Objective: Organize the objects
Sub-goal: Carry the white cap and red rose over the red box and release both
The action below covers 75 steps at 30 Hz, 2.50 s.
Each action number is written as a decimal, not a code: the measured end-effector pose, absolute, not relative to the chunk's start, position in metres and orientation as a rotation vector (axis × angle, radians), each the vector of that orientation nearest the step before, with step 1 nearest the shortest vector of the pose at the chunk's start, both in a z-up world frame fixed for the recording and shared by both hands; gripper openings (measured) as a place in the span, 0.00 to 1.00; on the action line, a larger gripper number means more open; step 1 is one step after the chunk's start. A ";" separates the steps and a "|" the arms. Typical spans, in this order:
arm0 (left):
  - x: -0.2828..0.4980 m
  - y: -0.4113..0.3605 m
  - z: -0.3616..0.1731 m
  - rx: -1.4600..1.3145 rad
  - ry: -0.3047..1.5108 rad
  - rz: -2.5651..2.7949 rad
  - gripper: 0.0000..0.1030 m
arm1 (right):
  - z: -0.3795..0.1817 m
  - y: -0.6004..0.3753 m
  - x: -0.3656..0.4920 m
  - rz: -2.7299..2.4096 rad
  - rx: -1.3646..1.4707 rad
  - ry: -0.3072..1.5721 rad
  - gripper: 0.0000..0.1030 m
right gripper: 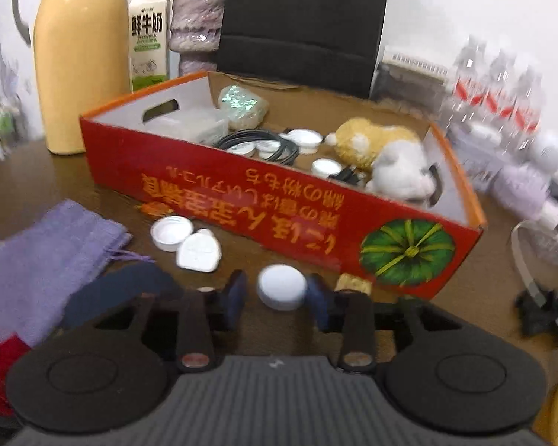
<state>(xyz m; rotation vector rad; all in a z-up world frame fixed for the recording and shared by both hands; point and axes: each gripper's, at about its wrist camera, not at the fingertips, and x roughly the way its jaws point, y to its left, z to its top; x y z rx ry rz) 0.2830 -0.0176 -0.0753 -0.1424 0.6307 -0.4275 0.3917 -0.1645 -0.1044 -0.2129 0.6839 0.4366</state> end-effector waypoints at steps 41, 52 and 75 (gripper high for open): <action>0.146 -0.114 -0.012 0.010 0.623 -0.378 0.33 | -0.071 -0.315 0.085 0.347 0.166 0.507 0.27; 0.249 -0.098 0.057 0.188 0.433 -0.369 0.33 | 0.009 -0.344 0.169 0.430 0.145 0.442 0.27; 0.505 -0.057 -0.013 -0.201 0.722 -0.307 0.74 | -0.034 -0.260 0.492 0.308 0.208 0.746 0.48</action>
